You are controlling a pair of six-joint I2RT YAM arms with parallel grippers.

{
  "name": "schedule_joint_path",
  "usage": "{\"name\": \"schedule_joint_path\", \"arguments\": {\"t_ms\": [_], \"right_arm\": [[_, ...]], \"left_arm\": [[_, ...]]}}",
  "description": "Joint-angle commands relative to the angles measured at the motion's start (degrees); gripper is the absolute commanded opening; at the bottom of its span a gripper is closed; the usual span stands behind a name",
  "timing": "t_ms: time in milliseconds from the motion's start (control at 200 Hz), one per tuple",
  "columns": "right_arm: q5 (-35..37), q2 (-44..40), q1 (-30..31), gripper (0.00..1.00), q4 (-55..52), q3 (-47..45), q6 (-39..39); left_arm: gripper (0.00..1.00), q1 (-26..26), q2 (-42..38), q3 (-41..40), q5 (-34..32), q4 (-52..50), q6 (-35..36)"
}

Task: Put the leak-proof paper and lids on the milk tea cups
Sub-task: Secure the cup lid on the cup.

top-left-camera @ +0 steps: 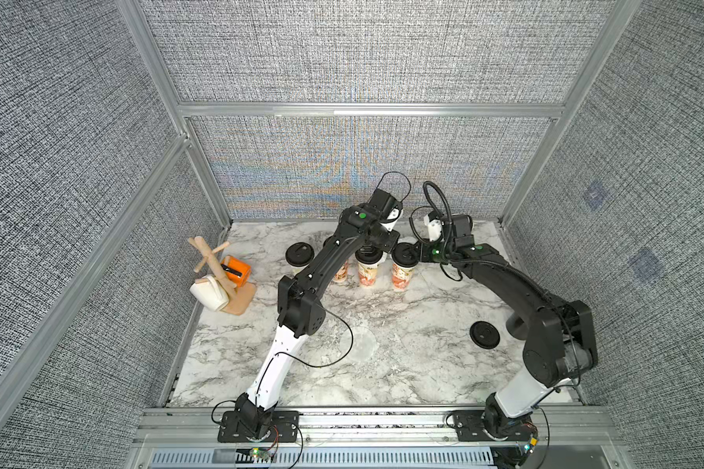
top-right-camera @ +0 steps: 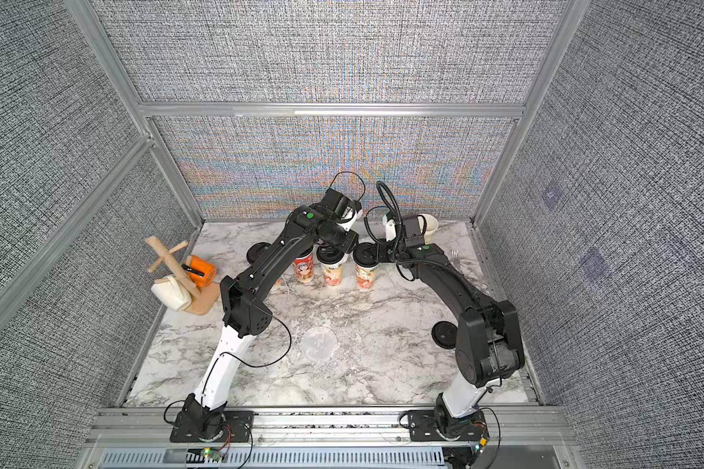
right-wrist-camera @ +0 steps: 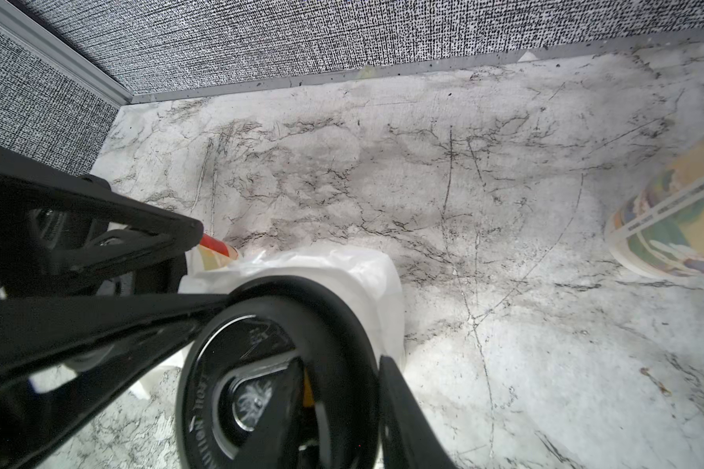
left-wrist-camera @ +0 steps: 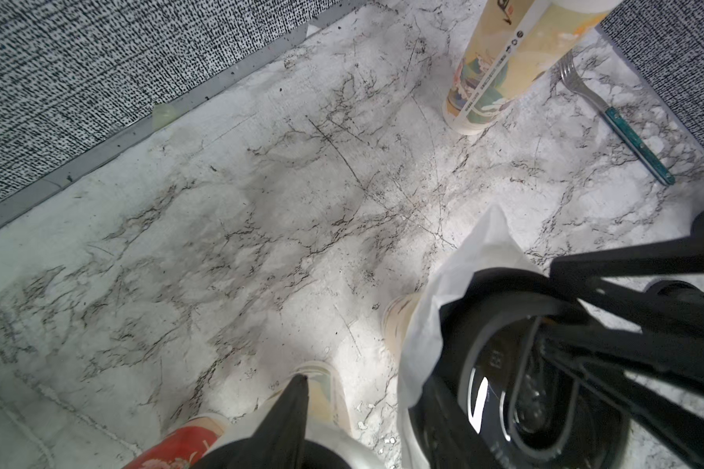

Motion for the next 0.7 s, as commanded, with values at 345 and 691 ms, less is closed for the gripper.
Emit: {"name": "schedule_joint_path", "arguments": {"t_ms": [345, 691], "right_arm": [[1.99, 1.07, 0.26, 0.31, -14.15, -0.67, -2.68], [2.51, -0.48, 0.32, 0.31, -14.28, -1.71, -2.06]], "left_arm": [[0.48, -0.02, 1.42, 0.32, 0.61, -1.49, 2.19], [0.48, -0.37, 3.87, 2.00, 1.65, -4.02, 5.58]]}}
